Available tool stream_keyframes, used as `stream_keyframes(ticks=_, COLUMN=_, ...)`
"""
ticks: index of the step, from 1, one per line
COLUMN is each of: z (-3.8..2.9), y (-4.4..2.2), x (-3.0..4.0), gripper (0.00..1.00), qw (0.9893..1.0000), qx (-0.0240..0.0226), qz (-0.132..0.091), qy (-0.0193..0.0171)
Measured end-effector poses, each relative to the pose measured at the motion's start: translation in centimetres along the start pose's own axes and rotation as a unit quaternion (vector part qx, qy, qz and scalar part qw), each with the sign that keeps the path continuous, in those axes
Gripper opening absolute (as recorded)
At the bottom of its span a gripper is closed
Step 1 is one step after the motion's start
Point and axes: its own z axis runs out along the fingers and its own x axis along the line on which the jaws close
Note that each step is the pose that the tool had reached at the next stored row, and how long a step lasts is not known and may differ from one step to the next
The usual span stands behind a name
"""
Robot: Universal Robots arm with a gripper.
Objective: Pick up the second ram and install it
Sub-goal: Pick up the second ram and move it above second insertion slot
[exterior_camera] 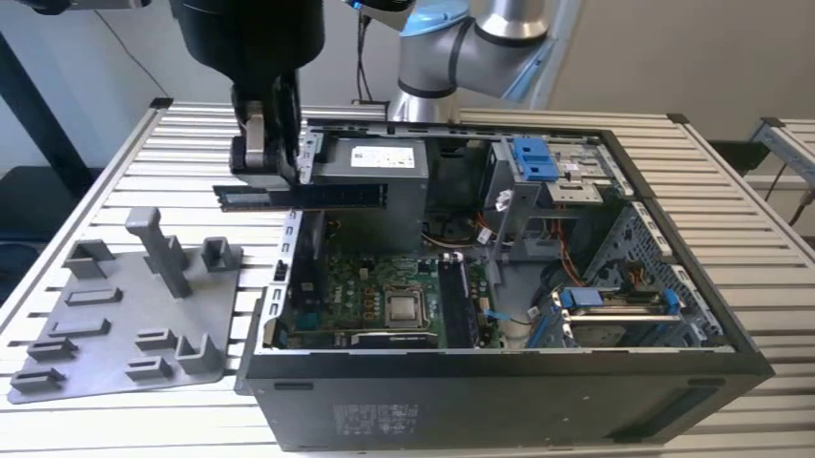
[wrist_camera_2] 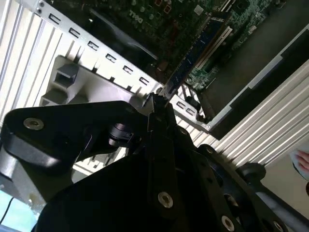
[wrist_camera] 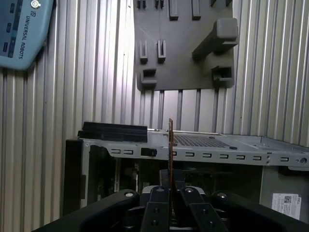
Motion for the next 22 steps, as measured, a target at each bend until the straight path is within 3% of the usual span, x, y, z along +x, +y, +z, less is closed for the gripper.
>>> stream_keyframes(ticks=22, z=-0.22, y=-8.77, x=0.33, gripper=0.15, qw=1.0, qx=-0.0009, qz=0.0, qy=-0.0001)
